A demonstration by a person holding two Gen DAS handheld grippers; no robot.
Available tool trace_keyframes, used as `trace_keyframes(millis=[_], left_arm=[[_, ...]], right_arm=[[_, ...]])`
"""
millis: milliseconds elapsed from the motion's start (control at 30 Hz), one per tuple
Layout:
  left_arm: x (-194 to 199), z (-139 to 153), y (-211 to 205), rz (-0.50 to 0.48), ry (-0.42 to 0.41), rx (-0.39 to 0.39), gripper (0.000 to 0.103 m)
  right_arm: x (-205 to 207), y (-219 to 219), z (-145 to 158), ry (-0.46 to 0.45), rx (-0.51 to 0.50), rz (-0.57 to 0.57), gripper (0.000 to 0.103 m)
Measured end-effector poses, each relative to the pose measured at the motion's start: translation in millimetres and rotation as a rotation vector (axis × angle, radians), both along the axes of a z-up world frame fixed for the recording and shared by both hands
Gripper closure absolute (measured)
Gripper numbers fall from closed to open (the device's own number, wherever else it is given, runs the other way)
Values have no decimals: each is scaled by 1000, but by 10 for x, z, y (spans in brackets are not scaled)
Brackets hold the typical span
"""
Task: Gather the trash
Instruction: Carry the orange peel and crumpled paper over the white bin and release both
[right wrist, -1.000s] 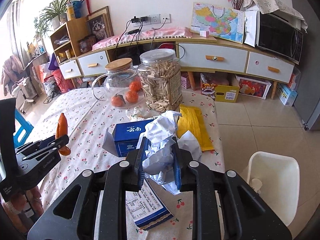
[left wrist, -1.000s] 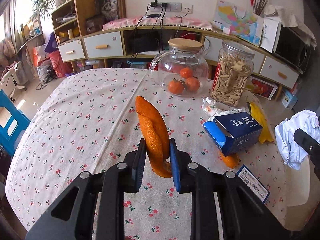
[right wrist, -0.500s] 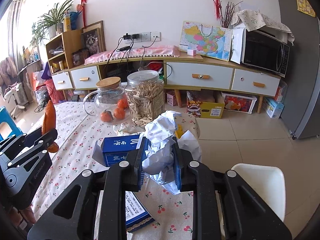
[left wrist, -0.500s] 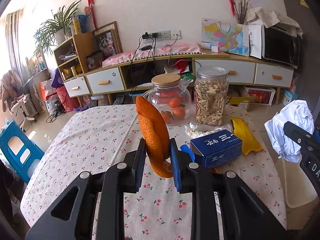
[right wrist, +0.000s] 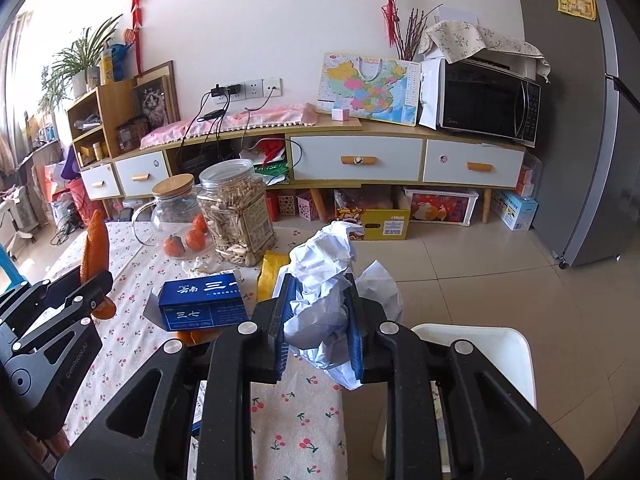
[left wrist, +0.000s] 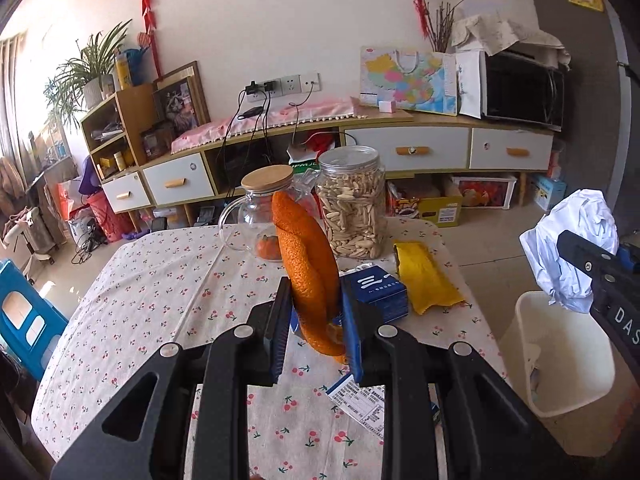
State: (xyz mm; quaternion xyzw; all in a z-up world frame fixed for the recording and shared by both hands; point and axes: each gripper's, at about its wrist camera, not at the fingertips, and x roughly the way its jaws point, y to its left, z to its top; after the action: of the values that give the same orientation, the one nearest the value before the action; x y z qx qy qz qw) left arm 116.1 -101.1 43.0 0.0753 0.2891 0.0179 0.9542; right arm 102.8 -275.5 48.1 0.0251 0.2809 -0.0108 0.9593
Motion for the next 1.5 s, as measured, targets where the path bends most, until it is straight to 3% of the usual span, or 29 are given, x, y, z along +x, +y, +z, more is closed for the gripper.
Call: trace_keyframes(millis=[433,633,700,767,867,1000,1133,1433,1500], left_arm=[[-61,37,-692,-99,10,-22,78],[-75,-27,-1052,-151,26,-16,78],[-61,-47,-1183,-169,35,-16,78],[-41,-65,-1315,-189,46,-18,78],[-3,-99,-1515,-232,74,-22,77],[34,-144,-1775,-274,103,-34,77],[42,-209,-2006,-309,125,-36,77],[16,-388,-2463,-381,219,-83,76],[-12,-421,-2539,-397,227,-81,66]], right_arm=[[-127,-773,-26,37,26,-176,81],[-117,-1200,-132,123,63,-284,79],[-110,-1301,-165,153,67,-310,75],[-142,-1412,-164,154,68,-354,57],[-224,-1594,-106,125,58,-435,39],[-332,-1839,-29,93,30,-559,33],[-473,-2006,43,46,-14,-683,13],[-645,-2220,71,22,-54,-789,7],[-688,-2282,65,26,-46,-819,7]])
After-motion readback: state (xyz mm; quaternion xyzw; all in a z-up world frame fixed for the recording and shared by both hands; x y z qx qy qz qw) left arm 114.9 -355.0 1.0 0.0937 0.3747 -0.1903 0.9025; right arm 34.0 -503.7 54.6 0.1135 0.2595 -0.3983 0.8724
